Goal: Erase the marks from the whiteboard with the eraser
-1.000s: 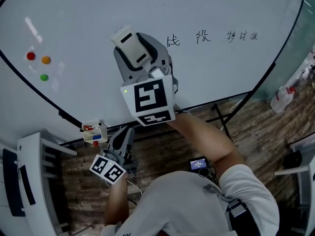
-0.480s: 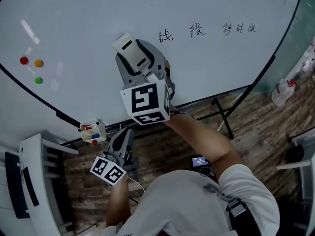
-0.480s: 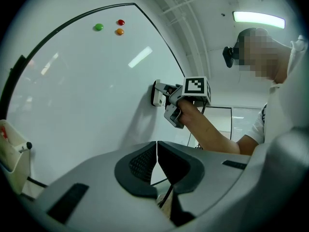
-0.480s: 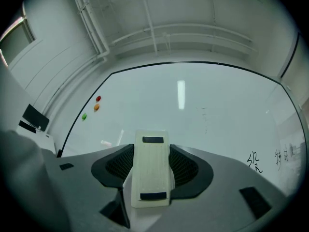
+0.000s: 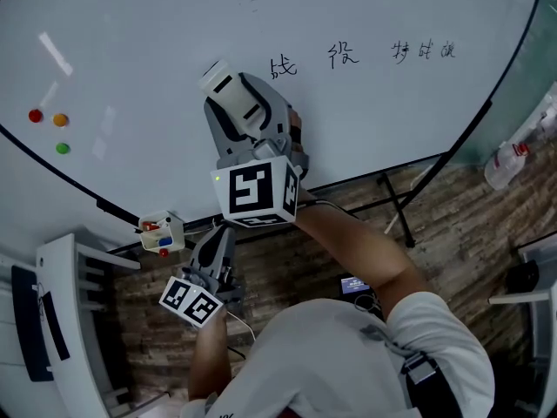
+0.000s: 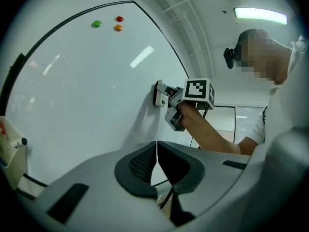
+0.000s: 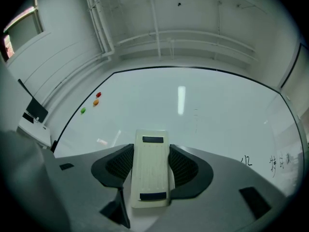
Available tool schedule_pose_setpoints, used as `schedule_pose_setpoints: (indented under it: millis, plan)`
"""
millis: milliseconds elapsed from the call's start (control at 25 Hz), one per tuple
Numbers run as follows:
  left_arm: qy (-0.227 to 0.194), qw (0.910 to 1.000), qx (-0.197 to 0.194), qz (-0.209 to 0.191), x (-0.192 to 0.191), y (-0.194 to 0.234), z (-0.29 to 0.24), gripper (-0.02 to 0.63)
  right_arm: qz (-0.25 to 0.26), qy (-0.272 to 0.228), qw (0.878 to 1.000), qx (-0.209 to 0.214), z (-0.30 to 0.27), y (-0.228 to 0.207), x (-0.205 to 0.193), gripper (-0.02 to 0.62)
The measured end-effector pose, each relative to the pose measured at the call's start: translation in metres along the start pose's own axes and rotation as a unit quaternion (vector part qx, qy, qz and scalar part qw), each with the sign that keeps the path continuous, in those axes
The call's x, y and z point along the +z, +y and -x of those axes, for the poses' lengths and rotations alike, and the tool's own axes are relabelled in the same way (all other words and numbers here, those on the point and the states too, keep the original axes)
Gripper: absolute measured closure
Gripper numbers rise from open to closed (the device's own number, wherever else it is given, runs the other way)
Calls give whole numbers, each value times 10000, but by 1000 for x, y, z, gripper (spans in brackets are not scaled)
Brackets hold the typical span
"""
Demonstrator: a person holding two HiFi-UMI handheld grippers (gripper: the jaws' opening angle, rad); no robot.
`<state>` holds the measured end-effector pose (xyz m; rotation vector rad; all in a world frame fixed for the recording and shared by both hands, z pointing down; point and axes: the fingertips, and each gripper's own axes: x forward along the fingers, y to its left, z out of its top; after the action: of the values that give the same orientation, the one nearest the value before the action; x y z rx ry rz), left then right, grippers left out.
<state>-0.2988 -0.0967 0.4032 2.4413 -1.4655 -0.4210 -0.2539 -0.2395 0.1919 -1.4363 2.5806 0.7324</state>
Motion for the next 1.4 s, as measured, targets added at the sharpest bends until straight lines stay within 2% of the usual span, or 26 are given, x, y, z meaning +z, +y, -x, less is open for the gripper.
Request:
schedule_pose_setpoints:
  millis: [480, 1400]
  plan:
    - [145, 9997, -200, 61, -16, -25, -43, 600, 94, 78, 9998, -156, 16, -50, -14, 344]
    - [294, 9987, -407, 79, -32, -60, -87, 600, 407, 133, 9959, -791, 43, -132, -37, 344]
